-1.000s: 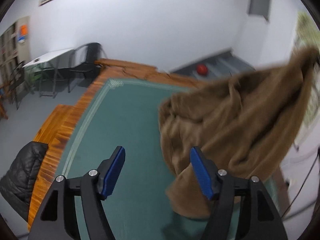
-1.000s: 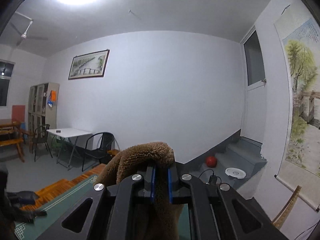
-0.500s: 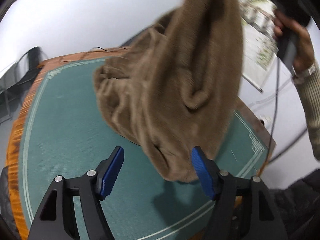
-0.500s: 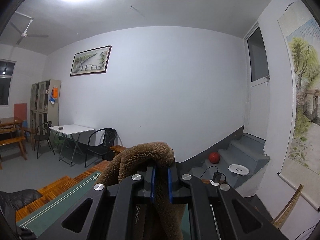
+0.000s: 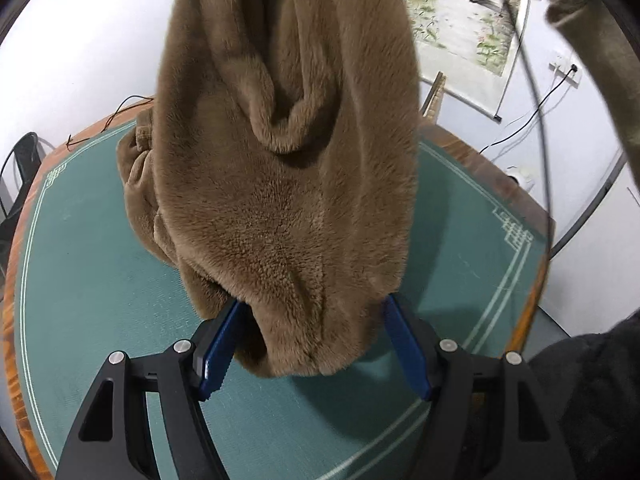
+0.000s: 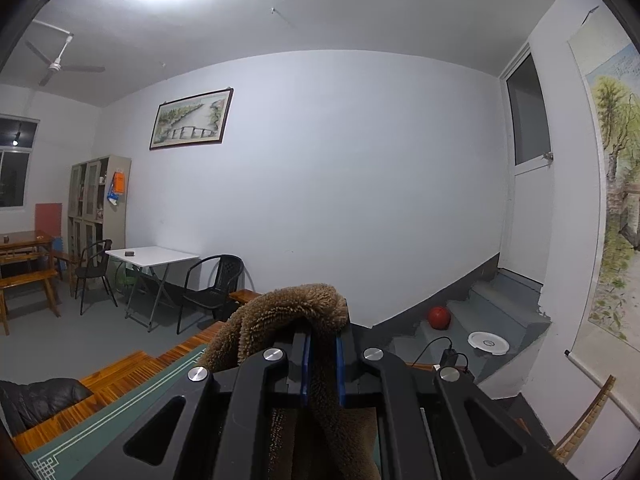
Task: Fold clothes
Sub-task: 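Lift the fleece high with both grippers to let it hang open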
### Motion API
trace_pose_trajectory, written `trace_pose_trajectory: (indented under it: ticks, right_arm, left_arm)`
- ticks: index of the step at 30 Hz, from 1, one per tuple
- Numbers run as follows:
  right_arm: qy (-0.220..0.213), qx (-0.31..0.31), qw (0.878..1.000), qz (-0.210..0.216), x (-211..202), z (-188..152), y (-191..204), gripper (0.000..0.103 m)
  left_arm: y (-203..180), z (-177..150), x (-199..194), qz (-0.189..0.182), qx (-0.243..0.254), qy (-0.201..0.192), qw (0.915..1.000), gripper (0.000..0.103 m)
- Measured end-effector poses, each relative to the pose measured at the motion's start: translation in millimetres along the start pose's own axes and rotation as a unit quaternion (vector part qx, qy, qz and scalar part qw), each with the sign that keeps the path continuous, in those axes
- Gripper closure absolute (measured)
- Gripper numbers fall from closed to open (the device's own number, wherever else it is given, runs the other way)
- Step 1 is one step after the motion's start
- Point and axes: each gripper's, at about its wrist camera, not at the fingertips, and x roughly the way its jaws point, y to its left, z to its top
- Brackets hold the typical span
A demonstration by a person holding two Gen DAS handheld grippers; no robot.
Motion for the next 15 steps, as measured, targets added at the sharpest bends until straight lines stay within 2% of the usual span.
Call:
trace_pose_trajectory:
  ticks: [2, 3, 4, 5, 6, 7, 9, 11, 15]
  right_arm:
    - [-0.001, -0.001, 1.0, 0.0, 1, 0, 1, 0.093]
    - [-0.001, -0.001, 1.0, -0.001, 3, -1, 1, 0.093]
    - [-0.001, 0.0, 1.0, -0.002, 4, -2, 1, 0.093]
    - [0.0, 0.001, 1.0, -0.004, 5, -2, 1, 0.093]
    - [0.001, 0.002, 1.0, -0.008, 6, -3, 0, 0.093]
    - [0.002, 0.004, 1.0, -0.013, 6, -4, -1, 0.093]
    - [0.003, 0.006, 1.0, -0.024, 7, -6, -3, 0.093]
    - [0.003, 0.007, 0.999, -0.041, 8, -8, -8, 0.093]
    - [0.008, 0.021, 0.996, -0.087, 10, -11, -21, 0.093]
  left_arm:
    - [3, 0, 7, -0.003, -0.011, 0.003, 0.9999, 0.029]
    - [5, 0, 10, -0.005, -0.019, 0.006, 0.9998, 0.034]
    - [6, 0, 12, -0.006, -0.027, 0.009, 0.9996, 0.05]
    - [8, 0, 14, -0.005, -0.034, 0.012, 0.9993, 0.06]
    - [9, 2, 13, -0.003, -0.039, 0.015, 0.9991, 0.081]
    - [11, 3, 13, 0.0, -0.044, 0.018, 0.9989, 0.089]
    - [14, 6, 9, 0.005, -0.054, 0.018, 0.9984, 0.091]
    - [20, 14, -10, 0.008, -0.06, -0.005, 0.9982, 0.092]
    - [48, 39, -74, 0.024, -0.085, -0.087, 0.9922, 0.092]
